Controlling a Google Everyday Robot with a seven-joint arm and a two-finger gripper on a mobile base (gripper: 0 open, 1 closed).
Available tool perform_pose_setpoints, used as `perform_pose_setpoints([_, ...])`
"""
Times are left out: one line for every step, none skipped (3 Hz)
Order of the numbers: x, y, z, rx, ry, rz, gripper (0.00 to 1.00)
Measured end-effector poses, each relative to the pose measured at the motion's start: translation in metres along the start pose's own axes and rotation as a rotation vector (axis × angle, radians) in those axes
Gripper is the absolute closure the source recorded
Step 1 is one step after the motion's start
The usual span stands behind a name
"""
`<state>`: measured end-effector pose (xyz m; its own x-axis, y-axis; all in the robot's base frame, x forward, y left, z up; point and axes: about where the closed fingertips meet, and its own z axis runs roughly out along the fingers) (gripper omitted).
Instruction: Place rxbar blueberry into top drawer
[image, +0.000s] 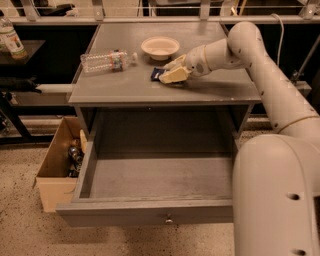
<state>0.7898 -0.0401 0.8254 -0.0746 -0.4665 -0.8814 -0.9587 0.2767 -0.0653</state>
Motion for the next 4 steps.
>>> perform_pose_setpoints([-0.047,0.035,-0.038,0.011,-0.042,-0.101,1.00])
perform_pose_setpoints([-0.098,0.096,-0.064,-0.016,-0.089,-0.158,1.00])
perform_pose_setpoints([-0.096,0.119,-0.053,-0.058,-0.074,-0.155,1.00])
perform_pose_setpoints([-0.096,0.119,-0.053,-0.058,-0.074,-0.155,1.00])
